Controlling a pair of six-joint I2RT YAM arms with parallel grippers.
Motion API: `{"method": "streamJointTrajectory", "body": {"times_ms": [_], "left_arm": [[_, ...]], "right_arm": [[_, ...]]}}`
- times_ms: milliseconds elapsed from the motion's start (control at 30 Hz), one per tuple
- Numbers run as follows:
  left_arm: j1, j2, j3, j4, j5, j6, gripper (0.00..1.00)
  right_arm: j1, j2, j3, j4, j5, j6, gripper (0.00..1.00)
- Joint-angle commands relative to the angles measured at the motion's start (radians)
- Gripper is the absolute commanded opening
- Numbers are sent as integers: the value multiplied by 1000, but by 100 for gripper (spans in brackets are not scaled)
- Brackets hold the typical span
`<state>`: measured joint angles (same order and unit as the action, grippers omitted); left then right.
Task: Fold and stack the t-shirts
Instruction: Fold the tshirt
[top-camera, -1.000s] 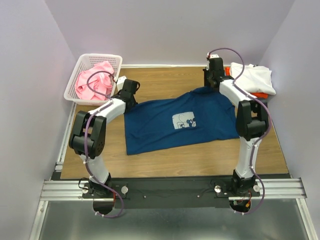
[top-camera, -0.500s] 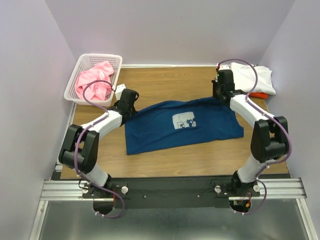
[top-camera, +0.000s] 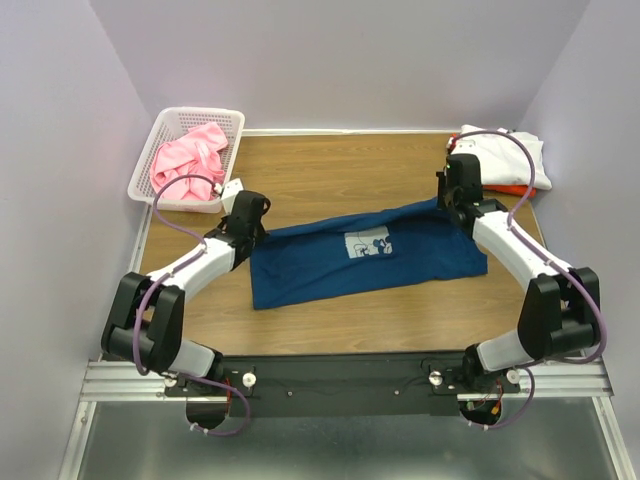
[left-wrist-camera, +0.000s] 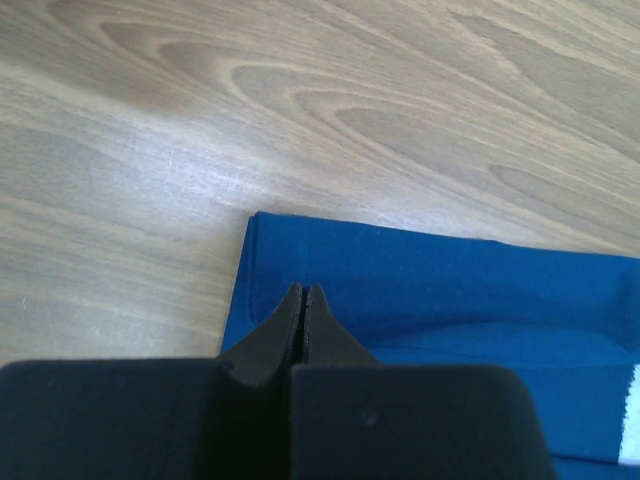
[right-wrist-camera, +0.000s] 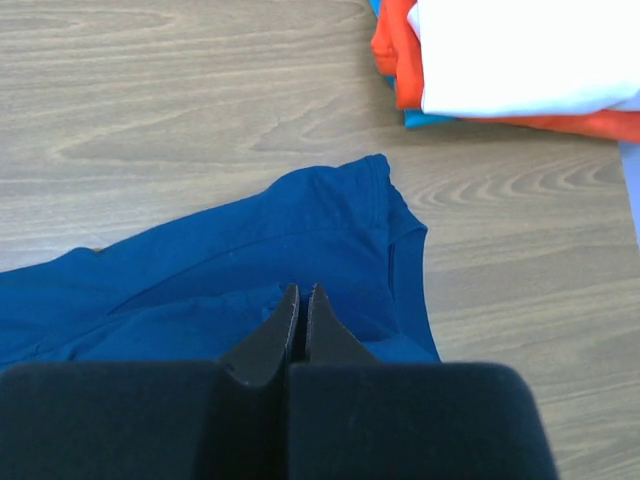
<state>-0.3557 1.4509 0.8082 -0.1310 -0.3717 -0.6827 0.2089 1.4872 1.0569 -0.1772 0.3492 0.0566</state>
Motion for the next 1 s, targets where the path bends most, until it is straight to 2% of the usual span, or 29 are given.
{"method": "streamJointTrajectory", "body": {"times_ms": [0, 500, 633, 800, 833, 900, 933, 967], "left_arm": [[-9, -67, -29, 28, -1, -20, 0], [-66, -196, -219, 34, 31, -87, 0], [-71, -170, -256, 37, 40, -104, 0], [-74, -210, -267, 18, 71, -106, 1], [-75, -222, -265, 1, 85, -109, 23], [-75, -265, -273, -15, 82, -127, 34], [-75, -279, -276, -53, 76, -141, 56], [-75, -312, -279, -68, 73, -152, 66]], "right_arm": [[4, -62, -40, -1, 16, 26, 1], [6, -110, -115, -10, 40, 60, 1], [6, -159, -187, -33, 37, 138, 8], [4, -177, -244, -191, 134, 327, 13], [6, -185, -256, -212, 149, 347, 15], [4, -214, -293, -252, 169, 443, 22], [4, -225, -304, -254, 146, 454, 39], [4, -237, -308, -258, 119, 462, 44]]}}
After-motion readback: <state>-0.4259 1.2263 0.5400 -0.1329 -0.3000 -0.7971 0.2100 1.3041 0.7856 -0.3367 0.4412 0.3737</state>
